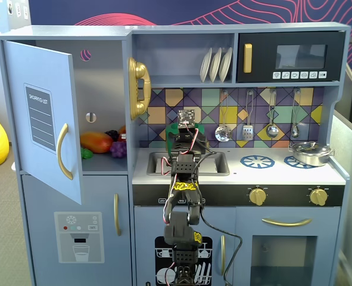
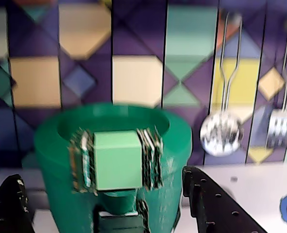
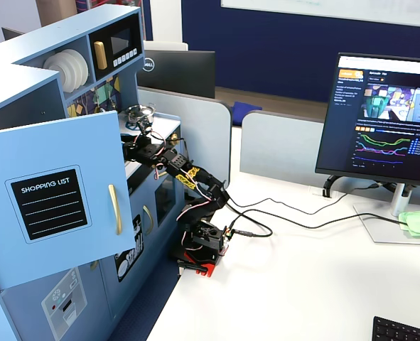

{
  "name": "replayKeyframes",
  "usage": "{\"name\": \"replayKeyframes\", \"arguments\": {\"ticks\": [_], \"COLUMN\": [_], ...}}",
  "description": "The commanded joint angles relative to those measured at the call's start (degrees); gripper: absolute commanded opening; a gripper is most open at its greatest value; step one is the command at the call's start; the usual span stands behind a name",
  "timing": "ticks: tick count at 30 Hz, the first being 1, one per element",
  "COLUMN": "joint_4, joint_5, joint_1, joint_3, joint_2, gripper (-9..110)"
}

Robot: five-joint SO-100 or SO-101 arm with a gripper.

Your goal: Take off the lid from the green recipient and place it on the counter

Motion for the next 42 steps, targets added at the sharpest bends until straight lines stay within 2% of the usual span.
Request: {"name": "replayKeyframes", "arguments": {"ticks": [1, 28, 32, 37, 42], "joint_4": [0.79, -2.29, -2.99, -2.64, -2.20], "joint_5": [-0.97, -2.02, -1.05, -2.29, -1.85], "joint_1": [-0.18, -1.23, -2.11, -2.90, -2.99], "joint_3": [-5.71, -16.26, -16.87, -16.79, -16.52], "joint_2": [-2.46, -15.47, -15.64, -15.47, -15.12], "gripper": [35, 32, 23, 0, 0]}}
